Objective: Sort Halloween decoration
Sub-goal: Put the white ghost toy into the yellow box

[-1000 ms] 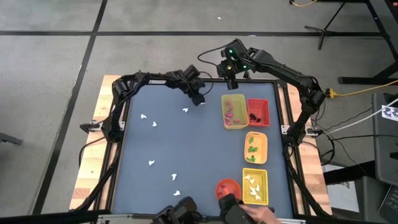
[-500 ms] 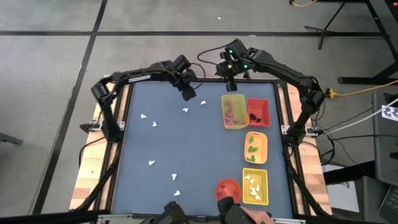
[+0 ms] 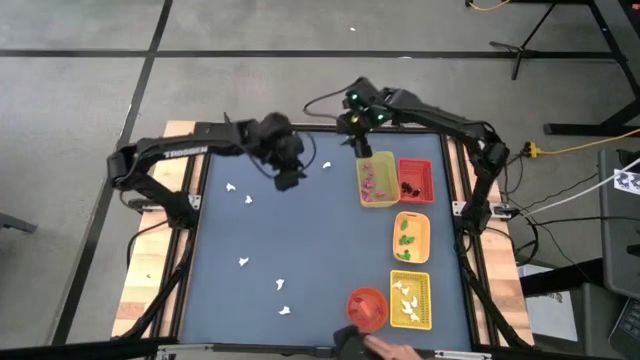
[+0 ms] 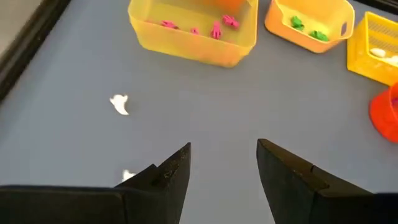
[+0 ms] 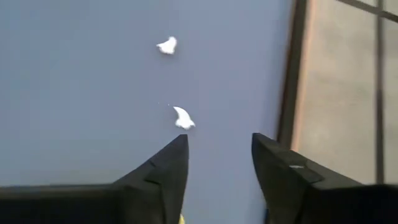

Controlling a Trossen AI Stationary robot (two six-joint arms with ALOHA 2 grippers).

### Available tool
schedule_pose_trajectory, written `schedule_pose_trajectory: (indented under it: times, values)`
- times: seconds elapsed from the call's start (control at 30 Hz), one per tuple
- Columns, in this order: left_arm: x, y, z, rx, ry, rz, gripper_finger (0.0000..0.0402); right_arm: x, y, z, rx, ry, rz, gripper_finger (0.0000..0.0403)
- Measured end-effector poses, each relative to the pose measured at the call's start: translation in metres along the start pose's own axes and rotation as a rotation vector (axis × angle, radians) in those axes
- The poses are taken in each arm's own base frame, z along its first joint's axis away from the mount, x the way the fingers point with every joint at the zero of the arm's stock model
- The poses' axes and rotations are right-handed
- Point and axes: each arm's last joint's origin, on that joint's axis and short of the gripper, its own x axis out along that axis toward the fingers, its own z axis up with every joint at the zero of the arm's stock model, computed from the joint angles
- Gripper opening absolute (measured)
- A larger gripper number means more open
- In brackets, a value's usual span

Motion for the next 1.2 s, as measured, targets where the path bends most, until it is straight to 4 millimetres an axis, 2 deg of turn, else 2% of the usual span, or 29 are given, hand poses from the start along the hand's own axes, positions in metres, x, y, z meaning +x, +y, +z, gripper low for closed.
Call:
schedule_pose_trajectory:
  times: [0.2,0.33,0.53,0.83,1.07,1.2]
  values:
    - [0.013,-0.026,-0.043,-0.039,-0.053,0.022,0.0167,0.038,0.018,0.013,-0.054,0.025,0.075,0.0226]
    - [0.026,-0.037,-0.068,-0.095,-0.076,0.031,0.0167,0.06,0.029,0.017,-0.112,0.059,0.115,0.0227]
    - [0.039,-0.053,-0.09,-0.147,-0.071,0.024,0.0167,0.093,0.032,0.009,-0.132,0.158,0.11,0.0216]
    - [0.041,-0.079,-0.093,-0.108,-0.139,0.033,0.0167,0.133,0.026,-0.002,-0.197,0.196,0.042,0.0204]
    - [0.04,-0.092,-0.092,-0.099,-0.186,0.026,0.0167,0.15,0.022,-0.014,-0.208,0.246,0.034,0.0204]
    - [0.04,-0.095,-0.093,-0.121,-0.193,0.038,0.0167,0.152,0.021,-0.016,-0.214,0.256,0.025,0.0204]
